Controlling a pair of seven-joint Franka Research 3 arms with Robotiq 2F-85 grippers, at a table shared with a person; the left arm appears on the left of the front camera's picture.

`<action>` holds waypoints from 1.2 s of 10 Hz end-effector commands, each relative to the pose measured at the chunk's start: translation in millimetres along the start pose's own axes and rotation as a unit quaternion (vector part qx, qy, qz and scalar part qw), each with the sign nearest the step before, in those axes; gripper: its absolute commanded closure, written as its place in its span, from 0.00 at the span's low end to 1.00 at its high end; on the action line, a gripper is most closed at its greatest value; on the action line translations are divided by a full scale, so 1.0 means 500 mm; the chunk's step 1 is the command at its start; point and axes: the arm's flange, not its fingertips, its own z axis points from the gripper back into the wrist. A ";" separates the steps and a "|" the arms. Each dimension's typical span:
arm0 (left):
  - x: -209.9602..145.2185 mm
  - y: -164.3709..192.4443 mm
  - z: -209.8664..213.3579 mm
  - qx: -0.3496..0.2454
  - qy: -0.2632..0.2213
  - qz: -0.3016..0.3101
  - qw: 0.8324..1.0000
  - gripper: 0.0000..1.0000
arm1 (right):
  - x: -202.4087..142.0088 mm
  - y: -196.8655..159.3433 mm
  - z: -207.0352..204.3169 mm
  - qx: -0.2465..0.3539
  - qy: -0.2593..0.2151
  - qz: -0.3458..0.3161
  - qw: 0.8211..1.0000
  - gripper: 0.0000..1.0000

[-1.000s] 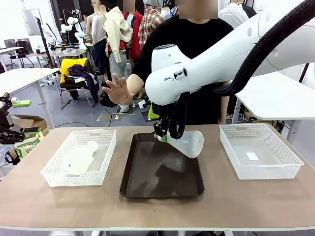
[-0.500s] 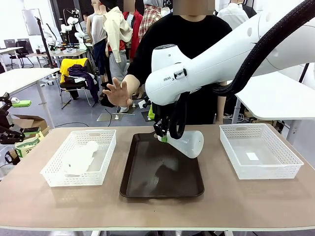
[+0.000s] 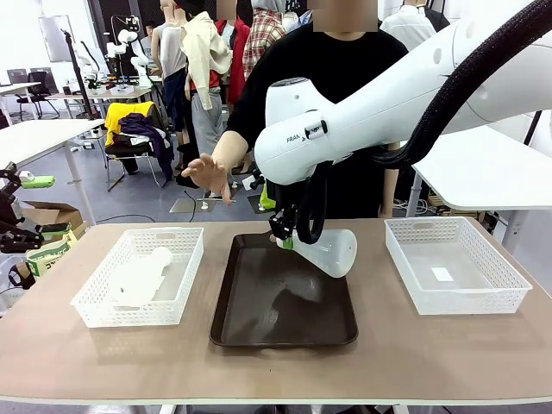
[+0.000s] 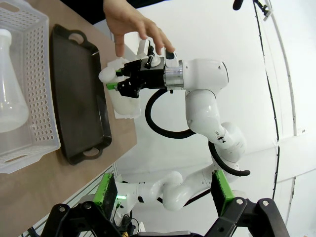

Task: Prepare the laboratory tools.
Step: Place the picked Big flask upright in the Handle tray as instructed by the person.

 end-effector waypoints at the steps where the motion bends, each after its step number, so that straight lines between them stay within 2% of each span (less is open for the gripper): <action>1: -0.004 -0.001 0.004 -0.003 0.004 -0.004 1.000 0.00 | 0.000 0.000 0.002 -0.001 -0.001 0.001 1.000 1.00; 12: -0.004 -0.001 0.004 -0.003 0.004 -0.004 1.000 0.00 | 0.000 0.000 0.002 -0.001 -0.001 0.001 1.000 1.00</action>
